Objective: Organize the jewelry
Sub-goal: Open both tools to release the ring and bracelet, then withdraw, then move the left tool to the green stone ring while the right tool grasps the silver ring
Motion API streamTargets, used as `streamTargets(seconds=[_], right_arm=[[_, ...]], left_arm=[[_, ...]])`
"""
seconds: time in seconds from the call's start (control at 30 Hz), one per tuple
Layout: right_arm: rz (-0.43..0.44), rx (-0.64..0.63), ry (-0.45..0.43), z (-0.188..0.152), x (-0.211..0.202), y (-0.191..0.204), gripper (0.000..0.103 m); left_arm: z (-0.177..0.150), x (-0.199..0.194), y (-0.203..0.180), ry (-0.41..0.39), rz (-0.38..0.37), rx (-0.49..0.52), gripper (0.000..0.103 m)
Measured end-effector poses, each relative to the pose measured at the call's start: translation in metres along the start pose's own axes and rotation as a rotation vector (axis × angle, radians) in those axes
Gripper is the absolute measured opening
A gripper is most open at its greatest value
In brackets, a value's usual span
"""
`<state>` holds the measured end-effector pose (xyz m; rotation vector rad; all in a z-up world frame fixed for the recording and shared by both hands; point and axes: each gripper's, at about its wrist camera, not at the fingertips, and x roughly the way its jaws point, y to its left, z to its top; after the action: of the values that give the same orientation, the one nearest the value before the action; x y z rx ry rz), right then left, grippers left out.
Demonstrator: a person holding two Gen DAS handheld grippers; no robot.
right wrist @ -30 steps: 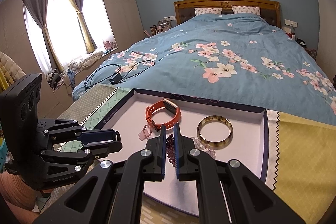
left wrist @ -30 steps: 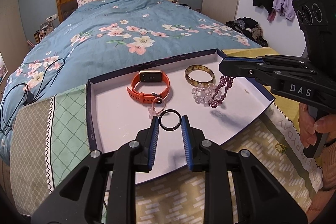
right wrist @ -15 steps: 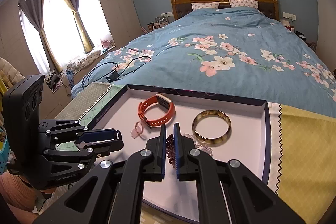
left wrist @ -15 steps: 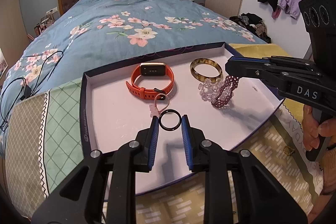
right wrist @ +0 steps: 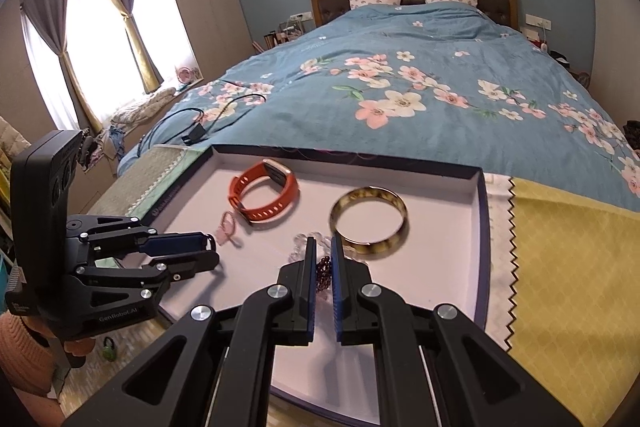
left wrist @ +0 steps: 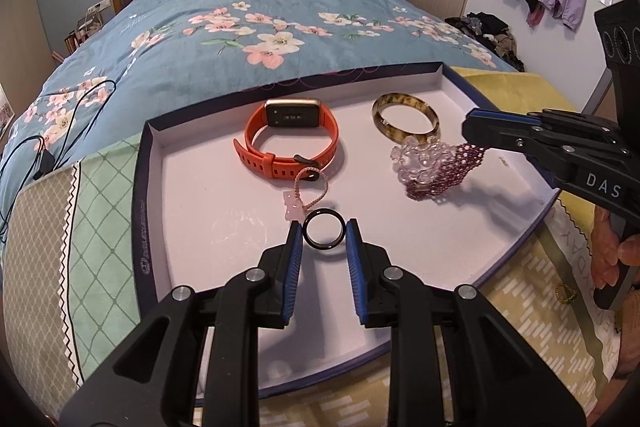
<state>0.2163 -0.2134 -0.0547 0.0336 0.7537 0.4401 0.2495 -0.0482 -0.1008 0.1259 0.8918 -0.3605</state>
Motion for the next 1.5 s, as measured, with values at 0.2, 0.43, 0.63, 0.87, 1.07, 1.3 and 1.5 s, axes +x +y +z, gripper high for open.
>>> streamTargets(seconds=[0.2, 0.43, 0.63, 0.87, 1.07, 1.3, 1.5], right_arm=[[-0.010, 0.019, 0.017, -0.002, 0.004, -0.006, 0.008], [-0.032, 0.033, 0.026, -0.003, 0.005, -0.009, 0.010], [-0.050, 0.044, 0.030, -0.005, 0.003, -0.012, 0.018], [-0.058, 0.048, 0.038, -0.008, 0.000, -0.011, 0.021], [-0.049, 0.039, 0.005, -0.011, -0.017, -0.005, 0.022], [0.023, -0.057, -0.027, -0.028, -0.055, 0.027, 0.029], [0.058, -0.127, 0.027, -0.062, -0.065, 0.052, 0.029]], left_arm=[[0.000, 0.007, 0.001, 0.014, 0.008, -0.010, 0.023], [0.003, 0.008, 0.002, 0.011, 0.001, -0.017, 0.023], [0.003, -0.014, 0.002, -0.055, 0.015, -0.011, 0.031], [-0.006, -0.052, 0.003, -0.131, 0.029, -0.004, 0.035], [-0.023, -0.084, 0.007, -0.185, 0.025, -0.021, 0.036], [-0.054, -0.111, 0.004, -0.210, 0.000, -0.003, 0.038], [-0.082, -0.118, -0.005, -0.195, -0.009, 0.030, 0.040]])
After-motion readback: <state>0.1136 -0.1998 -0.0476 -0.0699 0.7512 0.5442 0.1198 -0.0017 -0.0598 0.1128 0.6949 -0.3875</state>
